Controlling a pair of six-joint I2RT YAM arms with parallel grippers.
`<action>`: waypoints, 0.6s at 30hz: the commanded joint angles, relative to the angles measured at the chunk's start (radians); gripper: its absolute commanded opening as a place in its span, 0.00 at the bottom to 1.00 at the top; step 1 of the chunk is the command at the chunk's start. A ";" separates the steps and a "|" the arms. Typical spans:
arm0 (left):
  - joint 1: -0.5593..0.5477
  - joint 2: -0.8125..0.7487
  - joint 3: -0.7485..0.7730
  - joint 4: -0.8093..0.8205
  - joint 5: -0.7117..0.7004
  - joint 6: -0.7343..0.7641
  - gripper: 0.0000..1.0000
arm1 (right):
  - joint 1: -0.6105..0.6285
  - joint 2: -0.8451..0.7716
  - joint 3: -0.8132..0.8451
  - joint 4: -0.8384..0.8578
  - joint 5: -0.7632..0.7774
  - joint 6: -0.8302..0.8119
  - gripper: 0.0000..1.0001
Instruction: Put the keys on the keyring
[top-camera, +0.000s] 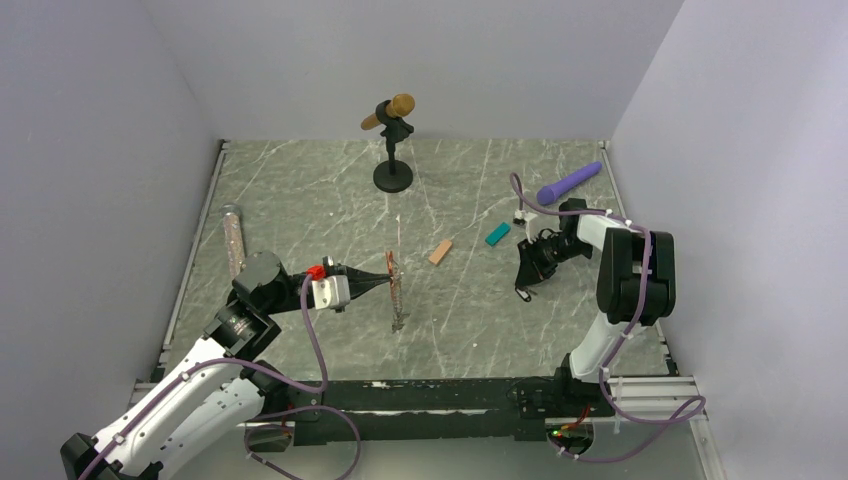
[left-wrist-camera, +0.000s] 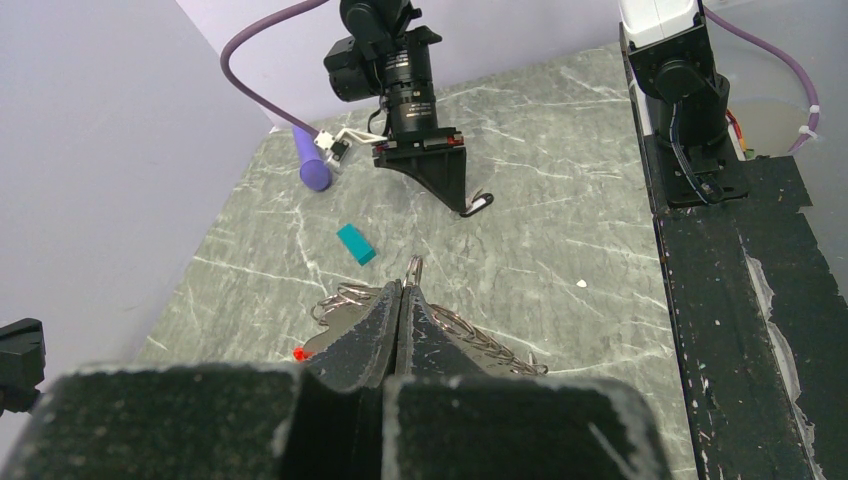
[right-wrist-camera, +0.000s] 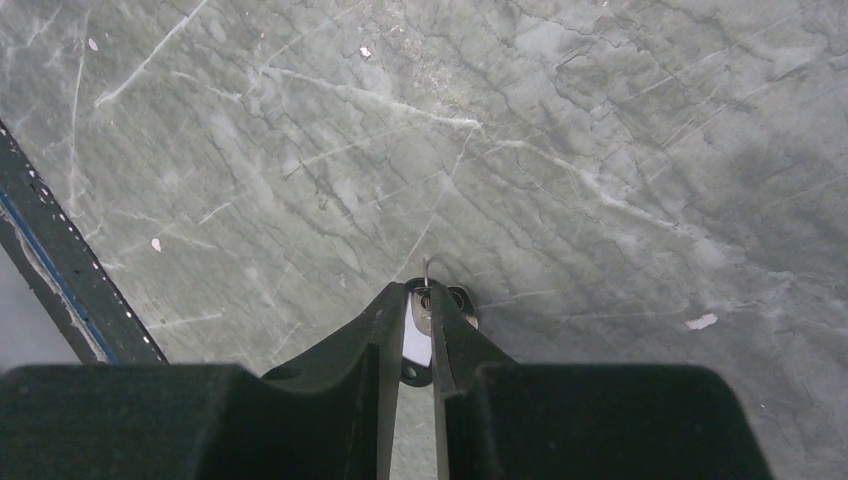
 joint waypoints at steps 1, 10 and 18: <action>0.004 -0.006 0.017 0.028 0.022 0.014 0.00 | 0.004 0.004 0.019 0.009 0.005 0.012 0.19; 0.004 -0.003 0.018 0.027 0.023 0.013 0.00 | 0.006 -0.004 0.019 0.013 0.002 0.011 0.13; 0.004 -0.004 0.017 0.026 0.024 0.014 0.00 | 0.006 -0.012 0.036 -0.008 -0.009 0.001 0.00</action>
